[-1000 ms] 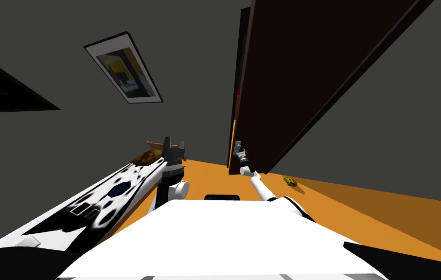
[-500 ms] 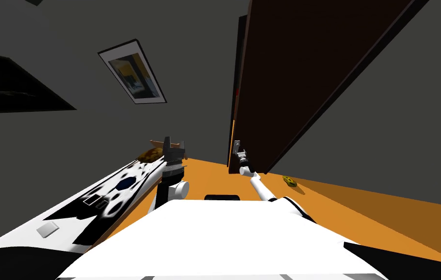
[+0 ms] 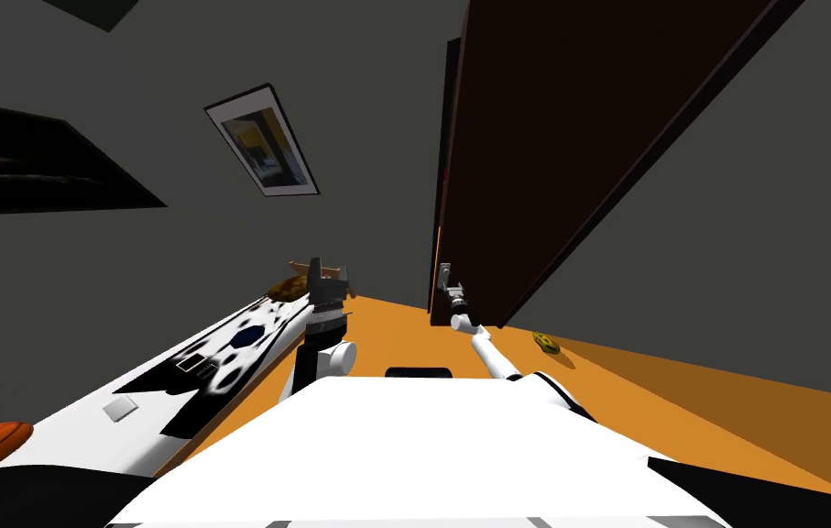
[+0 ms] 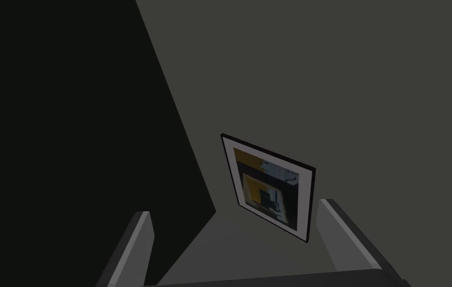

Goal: Pull the door open

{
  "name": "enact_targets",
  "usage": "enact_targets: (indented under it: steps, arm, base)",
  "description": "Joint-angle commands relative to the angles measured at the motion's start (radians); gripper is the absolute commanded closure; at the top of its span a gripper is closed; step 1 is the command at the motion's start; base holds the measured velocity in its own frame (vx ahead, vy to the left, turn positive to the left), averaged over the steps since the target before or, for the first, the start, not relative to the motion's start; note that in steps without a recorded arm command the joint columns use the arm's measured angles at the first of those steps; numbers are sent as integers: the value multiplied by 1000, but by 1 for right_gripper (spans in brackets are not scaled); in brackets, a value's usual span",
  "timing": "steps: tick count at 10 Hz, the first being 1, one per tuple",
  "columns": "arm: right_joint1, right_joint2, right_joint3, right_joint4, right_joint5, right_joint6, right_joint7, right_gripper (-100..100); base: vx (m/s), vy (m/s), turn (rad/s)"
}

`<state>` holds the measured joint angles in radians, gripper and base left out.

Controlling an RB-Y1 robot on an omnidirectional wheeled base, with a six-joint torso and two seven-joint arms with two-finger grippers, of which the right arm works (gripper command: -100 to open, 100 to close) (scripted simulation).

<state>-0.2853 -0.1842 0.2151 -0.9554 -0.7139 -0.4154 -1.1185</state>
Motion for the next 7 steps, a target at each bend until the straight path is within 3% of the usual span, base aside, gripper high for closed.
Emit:
enact_targets:
  steps: [1,7]
  arm:
    - [8,-38,-8,8,-8,-9,-30,-100]
    - [28,-129,-26,28,-28,-30,-103,-100]
  base:
    - [65,46,205]
    - [113,52,124]
